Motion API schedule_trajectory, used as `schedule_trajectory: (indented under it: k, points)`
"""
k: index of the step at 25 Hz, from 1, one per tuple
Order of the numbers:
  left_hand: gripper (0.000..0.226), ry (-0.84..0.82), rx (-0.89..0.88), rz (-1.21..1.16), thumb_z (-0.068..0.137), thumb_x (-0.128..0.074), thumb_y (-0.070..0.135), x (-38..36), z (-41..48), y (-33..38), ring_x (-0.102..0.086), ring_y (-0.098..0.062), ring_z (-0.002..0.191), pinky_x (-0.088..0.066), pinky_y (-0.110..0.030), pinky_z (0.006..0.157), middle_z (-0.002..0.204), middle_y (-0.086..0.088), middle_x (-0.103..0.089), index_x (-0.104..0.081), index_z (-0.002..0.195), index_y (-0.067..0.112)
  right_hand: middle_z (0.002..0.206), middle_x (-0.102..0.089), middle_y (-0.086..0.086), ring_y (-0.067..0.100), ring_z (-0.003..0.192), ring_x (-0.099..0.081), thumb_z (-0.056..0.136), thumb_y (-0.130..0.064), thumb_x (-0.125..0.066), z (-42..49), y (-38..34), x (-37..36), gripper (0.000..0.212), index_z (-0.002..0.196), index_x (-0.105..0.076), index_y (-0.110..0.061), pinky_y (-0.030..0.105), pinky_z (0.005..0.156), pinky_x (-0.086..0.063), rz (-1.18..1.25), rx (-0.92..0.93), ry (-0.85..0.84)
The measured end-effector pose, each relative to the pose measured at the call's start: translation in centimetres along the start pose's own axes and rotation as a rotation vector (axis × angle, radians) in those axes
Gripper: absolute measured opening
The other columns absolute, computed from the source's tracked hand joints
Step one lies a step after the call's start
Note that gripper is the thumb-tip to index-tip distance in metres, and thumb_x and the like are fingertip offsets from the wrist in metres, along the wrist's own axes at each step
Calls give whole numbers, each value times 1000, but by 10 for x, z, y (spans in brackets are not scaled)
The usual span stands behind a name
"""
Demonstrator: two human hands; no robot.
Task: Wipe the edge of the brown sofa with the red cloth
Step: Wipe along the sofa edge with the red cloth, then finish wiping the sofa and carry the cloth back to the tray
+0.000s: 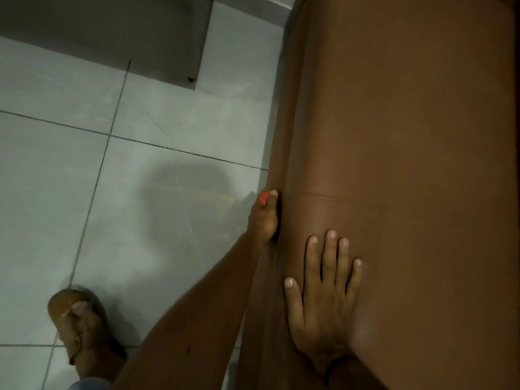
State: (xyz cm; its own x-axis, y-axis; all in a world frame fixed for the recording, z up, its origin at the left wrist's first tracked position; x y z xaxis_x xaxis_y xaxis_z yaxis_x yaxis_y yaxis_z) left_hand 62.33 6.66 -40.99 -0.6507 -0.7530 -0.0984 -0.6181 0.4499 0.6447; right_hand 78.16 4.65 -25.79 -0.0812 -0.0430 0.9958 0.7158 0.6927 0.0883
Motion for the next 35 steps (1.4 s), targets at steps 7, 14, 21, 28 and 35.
schedule_trajectory:
  k: [7,14,21,28,35]
  points:
    - [65,-190,368,-645,106,-50,54,48,-126,54,-64,-35,132,-43,-57,126,145,-18,-71,-60,151,8,181,-22,0,20,170,-15,105,-53,-39,20,-18,53,73,171,-30,-24,54,138,-15,645,-315,-295]
    - [66,-268,228,-466,102,-46,64,147,-232,224,-81,-27,118,-67,-41,93,133,-15,-80,-80,130,14,136,-78,7,27,127,-75,94,-74,-52,101,-136,189,70,141,-69,-26,54,111,-57,1822,-782,-706]
    - [44,-89,46,77,91,-53,78,266,-264,397,-85,-13,95,-70,-37,74,106,9,-87,-80,108,47,122,-83,12,29,112,-81,102,-28,-69,205,-228,308,35,133,-73,-13,36,87,-68,1753,-567,-659]
    - [34,-139,22,167,97,-66,15,323,-173,529,-75,-24,106,-65,-29,70,120,-5,-77,-73,126,31,108,-85,5,22,98,-83,110,-19,-59,355,-285,312,22,127,-73,-19,31,82,-68,1729,-605,-571]
    - [53,121,47,222,95,-60,-6,367,8,594,-75,-37,102,-66,-40,77,120,-22,-75,-65,145,9,118,-77,13,30,109,-74,109,-2,-50,522,-343,223,31,114,-72,-23,45,101,-63,1527,-597,-708]
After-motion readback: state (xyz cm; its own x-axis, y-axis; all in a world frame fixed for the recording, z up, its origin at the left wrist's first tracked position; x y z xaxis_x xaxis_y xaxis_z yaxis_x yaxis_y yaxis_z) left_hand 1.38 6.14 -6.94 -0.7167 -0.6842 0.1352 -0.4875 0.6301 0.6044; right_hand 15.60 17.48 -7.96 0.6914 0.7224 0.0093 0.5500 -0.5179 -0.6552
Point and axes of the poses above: each hand's wrist, its own z-axis towards the middle knuckle, its own x-axis out of the back of the hand, y = z × x, the point moved 8 cm from there along z, towards the middle knuckle
